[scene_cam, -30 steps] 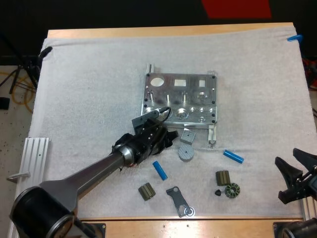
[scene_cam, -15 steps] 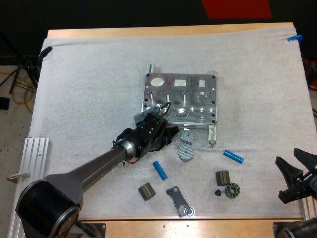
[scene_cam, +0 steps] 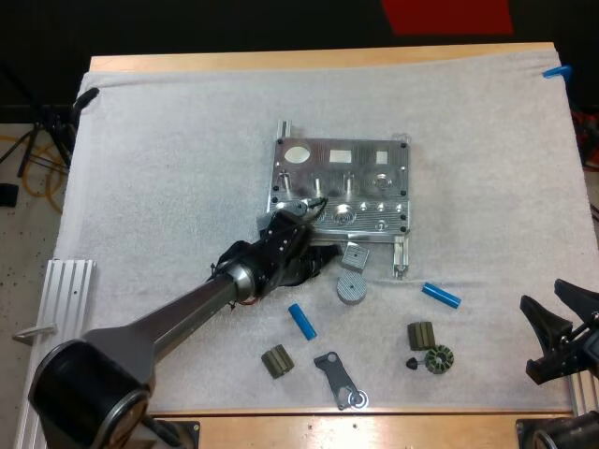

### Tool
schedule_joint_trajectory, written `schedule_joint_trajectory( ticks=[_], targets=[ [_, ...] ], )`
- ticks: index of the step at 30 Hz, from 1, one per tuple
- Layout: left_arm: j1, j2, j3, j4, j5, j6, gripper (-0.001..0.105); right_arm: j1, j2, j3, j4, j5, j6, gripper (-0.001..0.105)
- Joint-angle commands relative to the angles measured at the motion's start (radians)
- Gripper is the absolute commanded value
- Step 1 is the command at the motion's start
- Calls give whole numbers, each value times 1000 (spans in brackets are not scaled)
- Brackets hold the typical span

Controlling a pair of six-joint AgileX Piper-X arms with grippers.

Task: Load cells from right to left

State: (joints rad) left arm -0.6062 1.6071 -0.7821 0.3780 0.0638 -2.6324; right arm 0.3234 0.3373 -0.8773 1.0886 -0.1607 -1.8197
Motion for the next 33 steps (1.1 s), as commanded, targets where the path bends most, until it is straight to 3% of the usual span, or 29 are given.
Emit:
schedule_joint_trajectory(
  ticks=[1, 5, 10, 19, 23, 28, 33],
  targets=[
    [-1, -30, -1, 44, -8, 44, 11, 1, 1, -9, -1, -1, -10, 47],
    [-1, -85, -1, 143, -32, 168, 11, 1, 1, -9, -1, -1, -19, 47],
    [-8, -188, -1, 226, -34, 404, 11, 1, 1, -9, -1, -1, -19, 47],
    [-7, -365, -1, 411, 24, 771, 11, 1, 1, -9, -1, -1, -19, 47],
    [-7, -435, -1, 477, 32, 861, 11, 1, 1, -9, -1, -21, -17, 47],
    [-7, -550, -1, 510, 158, 981, 11, 1, 1, -9, -1, -48, -17, 47],
    [-7, -658, -1, 538, 181, 1041, 11, 1, 1, -9, -3, -100, 30, 47]
  ],
)
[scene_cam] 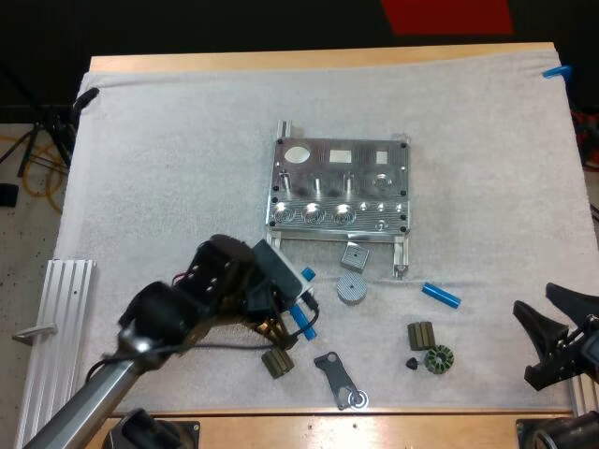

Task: Load cells from right to left

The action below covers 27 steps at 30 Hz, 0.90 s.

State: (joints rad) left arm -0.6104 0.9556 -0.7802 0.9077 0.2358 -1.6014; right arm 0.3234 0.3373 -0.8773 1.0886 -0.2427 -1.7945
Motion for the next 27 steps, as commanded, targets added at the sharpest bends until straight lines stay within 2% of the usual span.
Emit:
schedule_joint_trajectory(
  ticks=[1, 5, 10, 16, 20, 22, 27],
  targets=[
    [-3, -28, -3, 21, 9, 19, 11, 1, 5, -9, -7, -41, 22, 47],
    [-3, -89, -3, 74, 9, 82, 11, 1, 35, -9, -16, -127, 69, 47],
    [-3, -149, -3, 150, 6, 207, 11, 1, 127, -12, -16, -229, 100, 47],
    [-3, -185, -5, 157, 6, 301, 11, 1, 246, -19, -76, -374, 170, 47],
    [-3, -192, -9, 157, 12, 330, 11, 1, 307, -19, -120, -460, 215, 47],
    [-3, -192, -20, 157, 49, 346, 11, 8, 342, -19, -146, -500, 236, 47],
    [-3, -192, -67, 146, 76, 354, 11, 67, 392, -19, -193, -507, 250, 47]
  ],
)
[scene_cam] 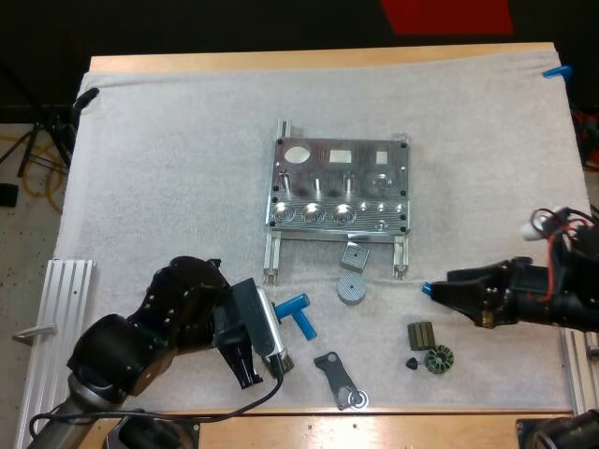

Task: Load cells from right to left

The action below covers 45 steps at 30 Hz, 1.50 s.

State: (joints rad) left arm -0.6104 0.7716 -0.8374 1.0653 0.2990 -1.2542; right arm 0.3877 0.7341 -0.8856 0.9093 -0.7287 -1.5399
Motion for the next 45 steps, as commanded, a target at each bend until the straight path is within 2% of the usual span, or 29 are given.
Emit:
schedule_joint_trajectory(
  ticks=[1, 6, 12, 17, 21, 23, 25, 30, 35, 39, 45],
  targets=[
    [-3, -8, -21, -16, 17, 10, 11, 28, 6, -11, -25, -21, -5, 47],
    [-3, -8, -61, -25, 72, 32, 11, 130, 58, -11, -89, -17, 66, 47],
    [-3, -8, -64, -24, 149, 58, 11, 219, 129, -11, -192, -27, 141, 47],
    [-11, -8, -64, -24, 164, 68, 11, 253, 182, -11, -204, -56, 183, 47],
    [-87, -8, -64, -24, 165, 76, 11, 257, 220, -11, -257, -101, 238, 47],
    [-125, -5, -64, -24, 148, 79, 11, 257, 230, -11, -282, -111, 259, 47],
    [-172, -5, -64, -35, 91, 79, 11, 257, 242, -11, -302, -128, 291, 47],
    [-208, -5, -64, -60, 7, 68, 11, 263, 251, -11, -300, -145, 306, 47],
    [-207, -5, -64, -85, -5, 54, 11, 312, 252, -11, -303, -135, 306, 47],
    [-207, -5, -64, -104, -6, 47, 11, 365, 258, -11, -307, -62, 306, 47],
    [-207, -5, -64, -105, -12, 47, 11, 385, 267, -11, -311, -30, 331, 47]
  ],
)
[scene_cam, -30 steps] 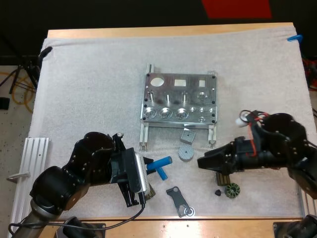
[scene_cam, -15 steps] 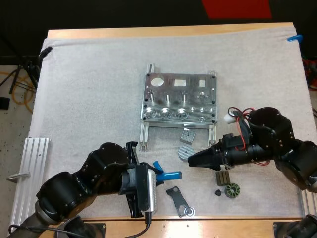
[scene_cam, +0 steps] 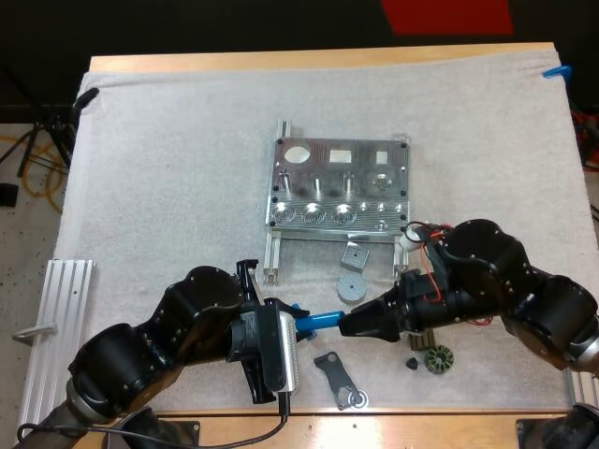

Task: Load cells from right to left

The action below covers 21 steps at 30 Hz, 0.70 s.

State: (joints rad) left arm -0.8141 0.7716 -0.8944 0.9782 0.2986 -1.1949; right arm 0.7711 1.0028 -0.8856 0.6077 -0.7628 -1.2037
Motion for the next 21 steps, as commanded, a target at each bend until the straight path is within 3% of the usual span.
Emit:
schedule_joint_trajectory(
  ticks=[1, 21],
  targets=[
    [-4, -5, -7, -18, -11, -12, 11, 2, 1, -11, -15, 4, 11, 47],
    [-4, -5, -7, -18, -11, -12, 11, 2, 12, -11, -28, 18, 62, 47]
  ],
)
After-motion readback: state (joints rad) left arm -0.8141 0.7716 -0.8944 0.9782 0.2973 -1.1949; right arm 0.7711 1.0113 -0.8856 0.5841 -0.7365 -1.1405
